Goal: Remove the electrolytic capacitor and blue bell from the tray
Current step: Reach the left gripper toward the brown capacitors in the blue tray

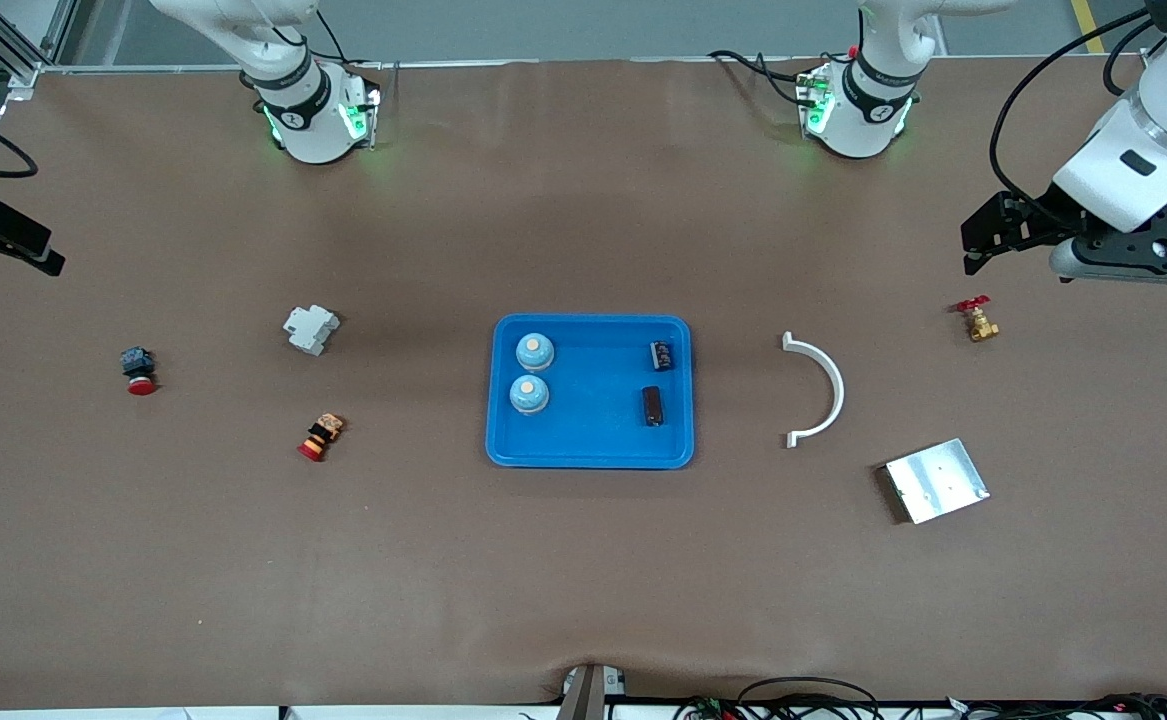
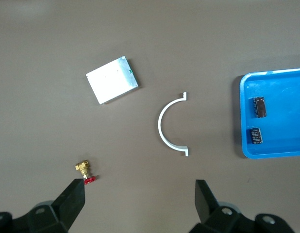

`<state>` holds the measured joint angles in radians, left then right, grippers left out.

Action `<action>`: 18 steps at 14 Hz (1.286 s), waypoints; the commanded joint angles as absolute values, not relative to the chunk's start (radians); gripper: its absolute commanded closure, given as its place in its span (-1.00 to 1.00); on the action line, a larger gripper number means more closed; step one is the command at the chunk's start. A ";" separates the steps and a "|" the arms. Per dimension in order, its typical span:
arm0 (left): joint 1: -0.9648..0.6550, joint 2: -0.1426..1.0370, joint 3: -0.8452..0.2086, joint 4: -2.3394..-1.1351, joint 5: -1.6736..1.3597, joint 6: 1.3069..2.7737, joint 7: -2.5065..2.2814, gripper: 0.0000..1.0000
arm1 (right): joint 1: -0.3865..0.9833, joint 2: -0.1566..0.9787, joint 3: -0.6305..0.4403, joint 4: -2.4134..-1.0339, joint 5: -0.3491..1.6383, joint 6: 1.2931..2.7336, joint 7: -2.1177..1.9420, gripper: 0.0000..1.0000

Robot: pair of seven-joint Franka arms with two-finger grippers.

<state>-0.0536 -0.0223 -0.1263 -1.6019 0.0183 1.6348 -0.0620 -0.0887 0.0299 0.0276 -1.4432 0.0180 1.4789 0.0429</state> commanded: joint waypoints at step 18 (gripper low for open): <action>-0.188 0.257 -0.307 -1.632 -0.034 1.870 -0.590 -1.00 | 0.018 0.101 0.028 -1.454 0.032 1.437 0.048 -1.00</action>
